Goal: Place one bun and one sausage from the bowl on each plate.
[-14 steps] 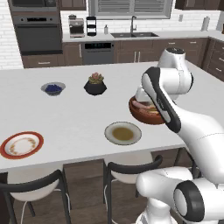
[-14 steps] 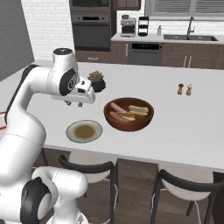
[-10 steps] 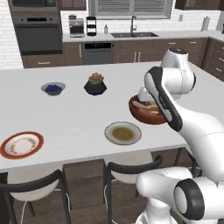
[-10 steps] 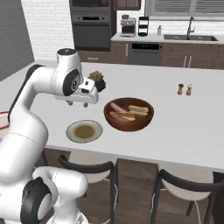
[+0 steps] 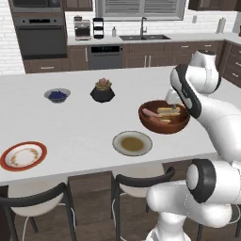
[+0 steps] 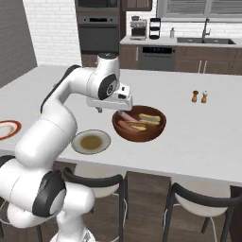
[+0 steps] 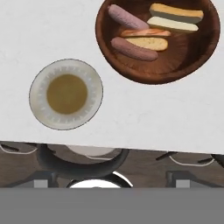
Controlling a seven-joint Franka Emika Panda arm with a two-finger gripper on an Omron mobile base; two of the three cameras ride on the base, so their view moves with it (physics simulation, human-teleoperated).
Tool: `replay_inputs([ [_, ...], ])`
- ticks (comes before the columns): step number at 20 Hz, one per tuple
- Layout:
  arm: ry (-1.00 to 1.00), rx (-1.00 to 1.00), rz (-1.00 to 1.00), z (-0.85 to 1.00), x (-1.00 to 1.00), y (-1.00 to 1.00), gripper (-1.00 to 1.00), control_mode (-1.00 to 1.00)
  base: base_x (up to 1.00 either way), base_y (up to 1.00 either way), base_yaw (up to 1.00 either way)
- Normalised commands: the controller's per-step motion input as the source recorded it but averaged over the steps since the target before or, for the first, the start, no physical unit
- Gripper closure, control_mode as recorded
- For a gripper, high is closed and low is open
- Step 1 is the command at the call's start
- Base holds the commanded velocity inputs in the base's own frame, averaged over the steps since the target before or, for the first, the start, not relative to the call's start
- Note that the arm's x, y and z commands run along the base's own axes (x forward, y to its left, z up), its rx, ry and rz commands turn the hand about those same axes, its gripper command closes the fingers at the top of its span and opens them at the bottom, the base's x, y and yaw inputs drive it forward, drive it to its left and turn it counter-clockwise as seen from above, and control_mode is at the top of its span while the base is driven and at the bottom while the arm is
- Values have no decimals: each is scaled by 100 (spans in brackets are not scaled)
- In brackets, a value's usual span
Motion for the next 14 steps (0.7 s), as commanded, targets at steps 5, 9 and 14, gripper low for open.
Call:
replay_inputs([
  [5, 11, 1, 4, -33, 58, -30, -100, -100, 0, 0, 0],
  [9, 11, 0, 7, -57, 67, -4, -100, -100, 0, 0, 0],
  [14, 8, 0, 10, -69, 63, 0, -100, -100, 0, 0, 0],
])
